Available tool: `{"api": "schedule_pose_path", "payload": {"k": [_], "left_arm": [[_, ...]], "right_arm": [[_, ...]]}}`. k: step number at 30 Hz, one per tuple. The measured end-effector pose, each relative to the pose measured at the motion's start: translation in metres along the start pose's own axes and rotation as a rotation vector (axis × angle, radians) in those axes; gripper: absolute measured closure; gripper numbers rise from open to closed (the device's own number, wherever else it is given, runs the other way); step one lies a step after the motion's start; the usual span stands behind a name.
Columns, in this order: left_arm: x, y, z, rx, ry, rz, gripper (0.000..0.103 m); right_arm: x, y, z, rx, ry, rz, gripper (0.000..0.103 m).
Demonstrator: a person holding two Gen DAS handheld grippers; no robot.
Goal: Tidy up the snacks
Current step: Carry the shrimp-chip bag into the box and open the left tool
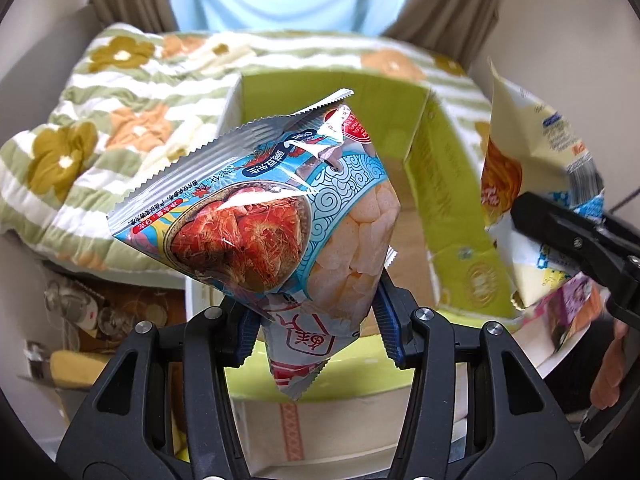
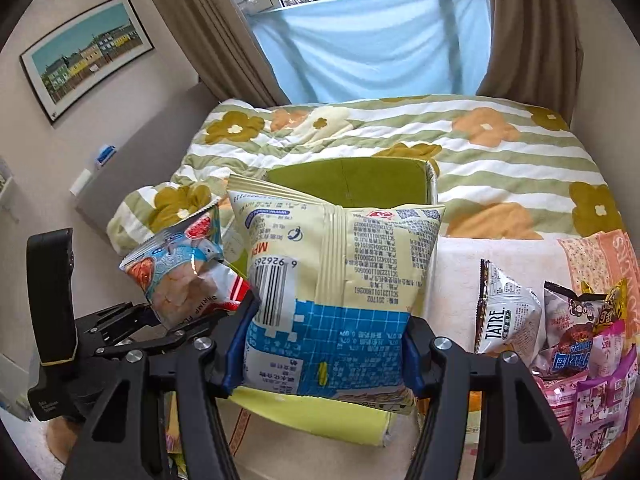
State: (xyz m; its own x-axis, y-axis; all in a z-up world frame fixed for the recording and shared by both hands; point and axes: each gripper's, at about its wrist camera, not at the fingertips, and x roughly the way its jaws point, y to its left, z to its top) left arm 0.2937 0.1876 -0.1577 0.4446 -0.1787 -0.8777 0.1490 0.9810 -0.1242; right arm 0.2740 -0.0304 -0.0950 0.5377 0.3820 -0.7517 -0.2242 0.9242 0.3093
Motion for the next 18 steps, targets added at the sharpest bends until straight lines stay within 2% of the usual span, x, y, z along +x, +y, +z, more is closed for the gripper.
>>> {"api": "schedule_pose_path", "payload": {"k": [6,11,13,14,15,16,18], "left_arm": [[0.036,-0.004,0.004,0.057,0.098,-0.009,0.057],[0.048,-0.007,0.007,0.073,0.123,-0.004,0.056],[0.046,-0.01,0.007,0.074,0.124,0.004,0.05],[0.045,-0.011,0.008,0.075,0.12,0.015,0.036],[0.043,-0.012,0.008,0.078,0.111,0.031,0.013],[0.042,-0.012,0.007,0.079,0.1,0.039,0.001],[0.034,-0.011,0.005,0.076,0.068,0.042,0.0]], "right_arm": [[0.024,0.001,-0.002,-0.018,0.056,-0.082,0.046],[0.038,-0.005,-0.002,-0.049,0.095,-0.113,0.046],[0.04,-0.005,0.0,-0.071,0.098,-0.113,0.046],[0.041,-0.006,0.001,-0.08,0.102,-0.109,0.046],[0.04,-0.006,0.002,-0.084,0.102,-0.105,0.046],[0.039,-0.006,0.002,-0.089,0.1,-0.099,0.046],[0.037,-0.006,0.003,-0.098,0.092,-0.093,0.046]]}}
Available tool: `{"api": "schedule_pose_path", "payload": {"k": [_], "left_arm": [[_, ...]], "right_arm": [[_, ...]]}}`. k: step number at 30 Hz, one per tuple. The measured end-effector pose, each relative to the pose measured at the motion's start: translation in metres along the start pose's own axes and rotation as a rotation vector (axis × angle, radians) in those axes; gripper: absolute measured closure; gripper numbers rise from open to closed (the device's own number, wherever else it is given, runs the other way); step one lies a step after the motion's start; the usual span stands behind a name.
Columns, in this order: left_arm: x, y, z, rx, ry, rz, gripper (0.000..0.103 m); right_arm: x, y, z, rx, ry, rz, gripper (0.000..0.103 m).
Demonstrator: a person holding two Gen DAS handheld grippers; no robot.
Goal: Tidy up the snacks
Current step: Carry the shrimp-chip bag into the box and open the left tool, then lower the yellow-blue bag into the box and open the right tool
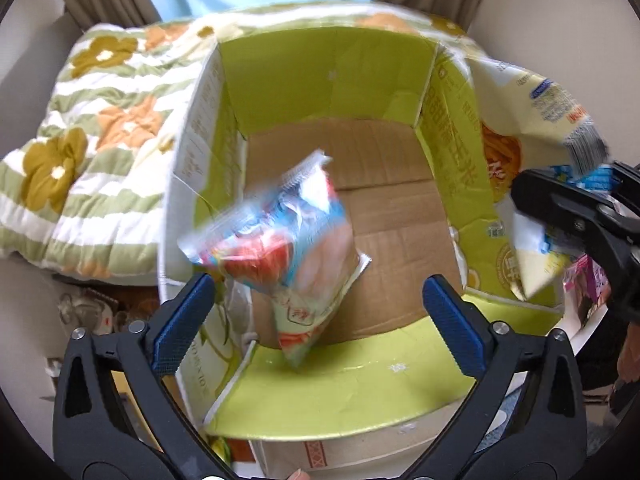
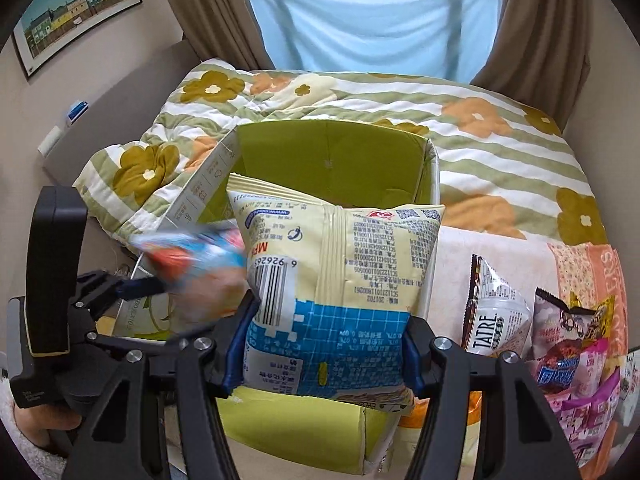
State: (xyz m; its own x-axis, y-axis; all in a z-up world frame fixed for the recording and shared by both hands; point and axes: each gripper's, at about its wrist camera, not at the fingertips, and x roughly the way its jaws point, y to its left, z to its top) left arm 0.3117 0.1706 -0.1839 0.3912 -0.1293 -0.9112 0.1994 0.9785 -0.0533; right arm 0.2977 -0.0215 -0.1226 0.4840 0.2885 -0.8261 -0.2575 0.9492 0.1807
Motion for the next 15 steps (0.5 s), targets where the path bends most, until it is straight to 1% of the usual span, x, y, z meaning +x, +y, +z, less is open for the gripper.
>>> {"api": "schedule_pose_path", "payload": {"k": [2,5,8,12,15], "left_arm": [[-0.006,0.004,-0.002,-0.005,-0.01,0.009,0.0],[-0.02,0.013,-0.007,-0.038,-0.049,0.032,0.0],[-0.032,0.022,-0.012,-0.087,-0.078,0.021,0.0],[-0.04,0.033,-0.02,-0.128,-0.102,0.009,0.0],[-0.041,0.035,-0.023,-0.137,-0.101,0.028,0.0]], "right_arm": [[-0.002,0.0,0.001,-0.008,-0.01,0.004,0.046],[-0.006,0.008,0.001,-0.037,-0.024,0.021,0.046],[-0.002,0.021,0.0,-0.092,-0.026,0.033,0.046],[0.014,0.03,-0.003,-0.115,0.014,0.044,0.046],[0.027,0.036,-0.006,-0.155,0.043,0.01,0.046]]}}
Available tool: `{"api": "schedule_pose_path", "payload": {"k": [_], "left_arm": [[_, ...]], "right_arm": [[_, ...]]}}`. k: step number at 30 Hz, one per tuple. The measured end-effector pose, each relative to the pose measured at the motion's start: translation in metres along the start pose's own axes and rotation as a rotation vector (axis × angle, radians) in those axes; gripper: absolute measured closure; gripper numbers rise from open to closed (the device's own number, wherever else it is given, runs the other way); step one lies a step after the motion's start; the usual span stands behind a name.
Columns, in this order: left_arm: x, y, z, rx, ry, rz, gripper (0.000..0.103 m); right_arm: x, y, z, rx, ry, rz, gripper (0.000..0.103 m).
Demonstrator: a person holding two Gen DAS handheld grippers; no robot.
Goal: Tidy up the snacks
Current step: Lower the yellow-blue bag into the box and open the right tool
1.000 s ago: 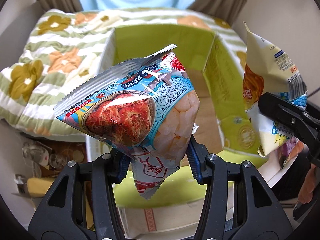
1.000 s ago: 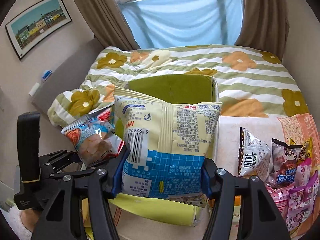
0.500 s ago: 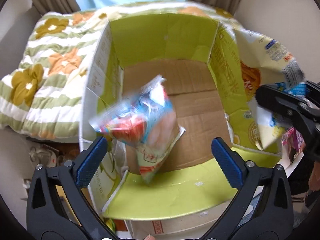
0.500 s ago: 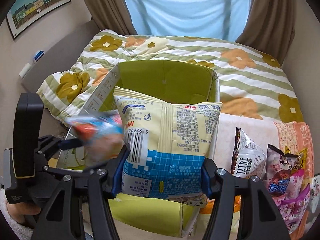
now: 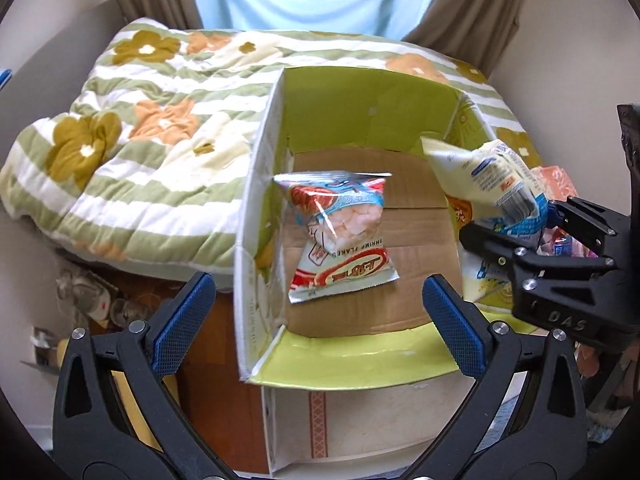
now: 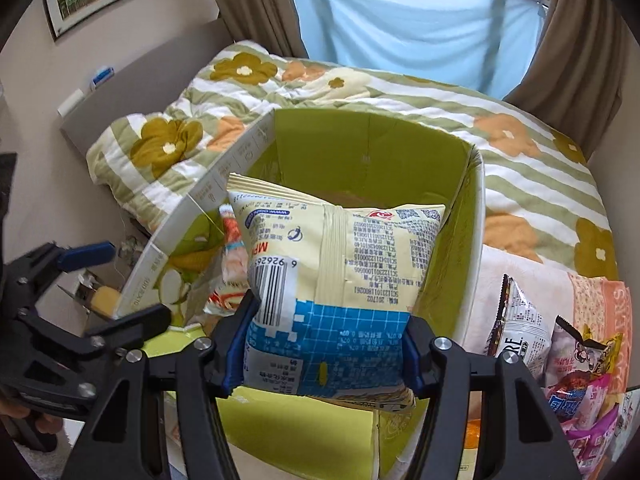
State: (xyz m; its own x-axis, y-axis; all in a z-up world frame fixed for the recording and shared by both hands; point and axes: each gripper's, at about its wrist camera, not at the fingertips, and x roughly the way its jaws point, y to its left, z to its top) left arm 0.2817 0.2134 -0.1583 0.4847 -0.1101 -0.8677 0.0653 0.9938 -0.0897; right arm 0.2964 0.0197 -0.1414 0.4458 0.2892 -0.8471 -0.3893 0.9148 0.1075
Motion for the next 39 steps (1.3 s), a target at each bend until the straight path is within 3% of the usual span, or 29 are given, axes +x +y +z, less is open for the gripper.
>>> {"api": "schedule_pose_path", "payload": {"k": [6,8,9,10,23,28,39], "left_arm": [[-0.005,0.002,-0.004,-0.002,-0.016,0.006,0.0],[-0.008,0.0,-0.005,0.009,-0.025,0.021,0.001],[-0.01,-0.001,-0.006,0.012,-0.028,0.026,0.001],[-0.011,0.0,-0.007,0.014,-0.031,0.032,0.001],[-0.024,0.007,-0.018,0.034,-0.04,0.024,0.001],[-0.032,0.002,-0.02,0.064,-0.058,-0.019,0.001],[-0.052,-0.064,-0.021,0.144,-0.112,-0.095,0.001]], "right_arm": [[0.006,0.004,-0.005,-0.015,0.001,-0.005,0.045],[0.005,0.005,-0.008,-0.02,-0.011,-0.02,0.032],[0.005,0.006,-0.009,-0.025,-0.008,-0.025,0.012],[0.005,0.006,-0.011,-0.031,-0.007,-0.028,0.0],[-0.023,0.012,-0.032,0.027,-0.022,-0.036,0.0],[-0.044,0.011,-0.04,0.076,-0.059,-0.036,0.0],[-0.104,-0.043,-0.071,0.187,-0.16,-0.076,0.0]]}}
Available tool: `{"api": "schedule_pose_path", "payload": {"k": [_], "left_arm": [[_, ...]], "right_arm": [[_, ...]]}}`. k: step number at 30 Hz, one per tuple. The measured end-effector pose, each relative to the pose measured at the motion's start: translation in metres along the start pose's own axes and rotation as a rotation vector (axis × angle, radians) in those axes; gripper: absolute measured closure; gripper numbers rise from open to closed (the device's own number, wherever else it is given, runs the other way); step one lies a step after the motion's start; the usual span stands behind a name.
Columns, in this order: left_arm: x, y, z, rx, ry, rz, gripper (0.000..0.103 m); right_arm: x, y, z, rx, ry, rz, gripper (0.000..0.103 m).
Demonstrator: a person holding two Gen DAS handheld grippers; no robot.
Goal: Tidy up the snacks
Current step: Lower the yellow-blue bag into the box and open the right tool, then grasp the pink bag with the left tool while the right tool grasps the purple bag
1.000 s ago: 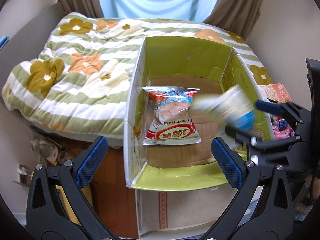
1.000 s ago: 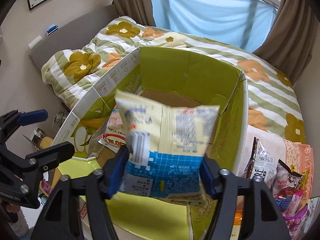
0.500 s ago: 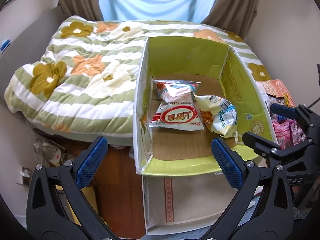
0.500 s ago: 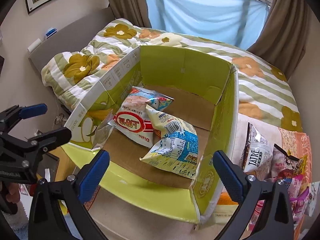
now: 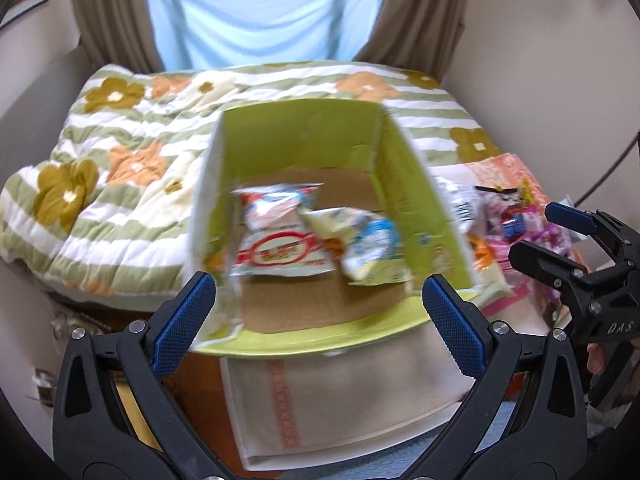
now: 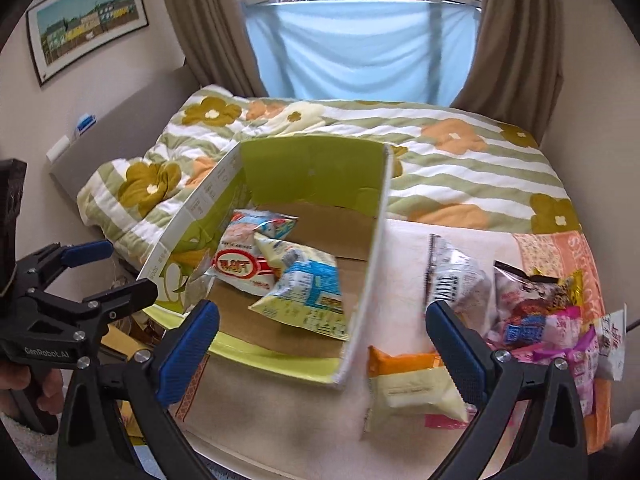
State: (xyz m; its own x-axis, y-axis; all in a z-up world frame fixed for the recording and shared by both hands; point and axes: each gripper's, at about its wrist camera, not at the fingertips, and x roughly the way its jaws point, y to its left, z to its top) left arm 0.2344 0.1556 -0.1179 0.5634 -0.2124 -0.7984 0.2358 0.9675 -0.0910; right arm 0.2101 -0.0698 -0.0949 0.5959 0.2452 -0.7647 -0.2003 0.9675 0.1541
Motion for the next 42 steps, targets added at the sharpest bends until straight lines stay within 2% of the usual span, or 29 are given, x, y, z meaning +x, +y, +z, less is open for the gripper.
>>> {"api": "schedule_pose_path", "payload": {"k": [4,7,12,17,23,27,32,37,42], "left_arm": [[0.003,-0.048,0.002,0.029,-0.015,-0.033,0.001],[0.011,-0.089,0.004,0.039,0.003,-0.063,0.001],[0.029,-0.159,0.003,0.07,0.025,-0.103,0.0],[0.052,-0.222,0.004,0.09,0.048,-0.134,0.0],[0.088,-0.277,0.003,0.106,0.114,-0.134,0.001],[0.111,-0.294,0.002,0.153,0.152,-0.119,0.001],[0.137,-0.308,0.002,0.283,0.205,-0.104,0.001],[0.161,-0.319,-0.001,0.506,0.258,-0.087,0.001],[0.18,-0.328,-0.01,0.688,0.306,-0.126,0.001]], "right_arm": [[-0.022,-0.044,-0.01,0.026,-0.007,-0.025,0.0],[-0.038,-0.082,-0.021,0.041,-0.004,-0.05,0.0],[-0.058,-0.146,-0.043,0.093,0.028,-0.071,0.0],[-0.066,-0.2,-0.066,0.094,0.07,-0.09,0.0],[-0.057,-0.253,-0.087,0.123,0.129,-0.029,0.0],[-0.044,-0.272,-0.098,0.122,0.162,0.027,0.0],[-0.027,-0.28,-0.103,0.1,0.187,0.09,0.0],[-0.01,-0.282,-0.103,0.075,0.208,0.12,0.0],[0.01,-0.281,-0.102,0.062,0.25,0.129,0.0]]}}
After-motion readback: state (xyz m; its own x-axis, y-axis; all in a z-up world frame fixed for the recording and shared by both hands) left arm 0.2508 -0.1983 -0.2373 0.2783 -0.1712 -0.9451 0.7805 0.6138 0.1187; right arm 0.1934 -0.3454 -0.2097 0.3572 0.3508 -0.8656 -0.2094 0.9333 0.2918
